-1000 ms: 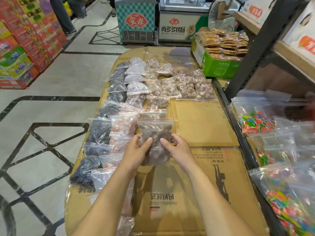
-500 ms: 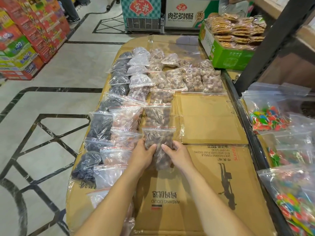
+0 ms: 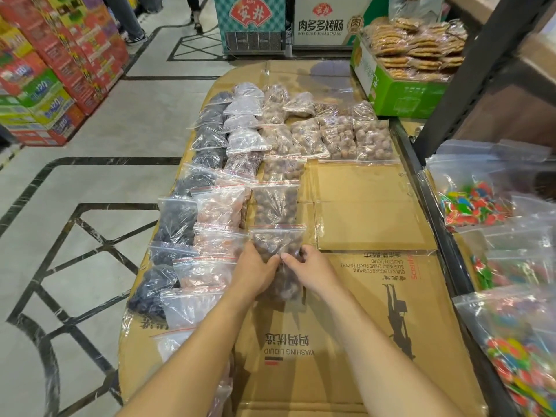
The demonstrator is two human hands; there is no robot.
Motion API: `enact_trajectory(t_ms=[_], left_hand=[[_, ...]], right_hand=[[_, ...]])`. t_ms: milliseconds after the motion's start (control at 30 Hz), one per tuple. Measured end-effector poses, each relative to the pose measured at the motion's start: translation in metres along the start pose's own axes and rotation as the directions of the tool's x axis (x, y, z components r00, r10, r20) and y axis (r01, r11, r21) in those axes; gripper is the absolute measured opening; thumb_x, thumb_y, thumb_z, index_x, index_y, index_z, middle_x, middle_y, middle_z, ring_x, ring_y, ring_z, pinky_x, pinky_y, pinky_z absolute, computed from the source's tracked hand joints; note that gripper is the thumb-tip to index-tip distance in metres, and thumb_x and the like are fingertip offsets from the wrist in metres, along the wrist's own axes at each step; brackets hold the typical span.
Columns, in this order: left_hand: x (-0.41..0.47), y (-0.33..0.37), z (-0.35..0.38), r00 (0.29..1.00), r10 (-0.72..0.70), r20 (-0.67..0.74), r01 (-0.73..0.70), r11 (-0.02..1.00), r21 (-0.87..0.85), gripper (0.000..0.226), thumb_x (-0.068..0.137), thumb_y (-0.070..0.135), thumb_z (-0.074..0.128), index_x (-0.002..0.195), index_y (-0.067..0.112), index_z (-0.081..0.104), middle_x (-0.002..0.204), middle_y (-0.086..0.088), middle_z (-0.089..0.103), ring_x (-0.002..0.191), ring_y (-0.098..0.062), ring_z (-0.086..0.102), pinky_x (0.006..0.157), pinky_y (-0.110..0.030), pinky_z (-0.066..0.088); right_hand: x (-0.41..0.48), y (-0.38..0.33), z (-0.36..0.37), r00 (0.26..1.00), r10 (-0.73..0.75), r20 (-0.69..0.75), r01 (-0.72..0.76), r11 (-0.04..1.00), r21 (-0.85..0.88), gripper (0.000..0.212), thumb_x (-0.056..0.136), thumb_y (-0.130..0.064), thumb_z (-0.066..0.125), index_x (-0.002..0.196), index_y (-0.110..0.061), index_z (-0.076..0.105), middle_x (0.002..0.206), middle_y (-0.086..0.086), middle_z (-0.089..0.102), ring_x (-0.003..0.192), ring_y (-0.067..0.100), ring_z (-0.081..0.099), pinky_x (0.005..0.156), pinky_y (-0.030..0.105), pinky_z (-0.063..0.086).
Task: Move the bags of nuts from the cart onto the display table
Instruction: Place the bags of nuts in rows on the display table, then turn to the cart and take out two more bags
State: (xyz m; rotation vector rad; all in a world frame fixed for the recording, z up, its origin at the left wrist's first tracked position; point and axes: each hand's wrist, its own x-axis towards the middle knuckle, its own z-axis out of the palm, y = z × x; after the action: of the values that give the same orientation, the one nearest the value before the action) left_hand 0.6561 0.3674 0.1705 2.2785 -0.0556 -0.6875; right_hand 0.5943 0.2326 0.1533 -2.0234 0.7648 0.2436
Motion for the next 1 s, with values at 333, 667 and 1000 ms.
enact_trajectory(t_ms=[333,667,1000], left_hand=[[-0.043,0.037,-0.014,0.976,0.217,0.008,-0.206,0.914,0.351,0.051,0.104,0.034,0.065,0.144,0.007,0.05,0.137,-0.008,0.063,0.107,-0.017,0.059,0.089,-0.029,0.049],[-0.091,0.08,-0.023,0.896,0.442,-0.03,-0.309,0.673,0.672,0.071,0.103,0.047,0.055,0.161,0.014,0.032,0.166,-0.008,0.039,0.156,-0.031,0.031,0.13,-0.052,0.022],[-0.148,0.095,-0.041,0.804,0.59,0.071,-0.446,0.52,0.729,0.065,0.102,0.05,0.053,0.156,0.016,0.039,0.161,-0.008,0.044,0.15,-0.032,0.037,0.123,-0.052,0.029]], right_hand=[[-0.049,-0.03,-0.06,0.993,-0.115,-0.006,0.103,0.903,-0.418,0.057,0.106,-0.046,0.06,0.152,-0.012,0.05,0.143,0.006,0.06,0.132,0.028,0.057,0.109,0.044,0.049],[-0.121,-0.043,-0.109,0.957,-0.266,-0.117,0.099,0.676,-0.73,0.056,0.108,-0.048,0.05,0.151,-0.012,0.046,0.148,0.014,0.053,0.137,0.034,0.049,0.111,0.049,0.041],[-0.2,-0.036,-0.115,0.907,-0.241,-0.346,-0.115,0.648,-0.753,0.058,0.107,-0.051,0.051,0.148,-0.011,0.045,0.146,0.016,0.053,0.135,0.039,0.05,0.109,0.052,0.04]])
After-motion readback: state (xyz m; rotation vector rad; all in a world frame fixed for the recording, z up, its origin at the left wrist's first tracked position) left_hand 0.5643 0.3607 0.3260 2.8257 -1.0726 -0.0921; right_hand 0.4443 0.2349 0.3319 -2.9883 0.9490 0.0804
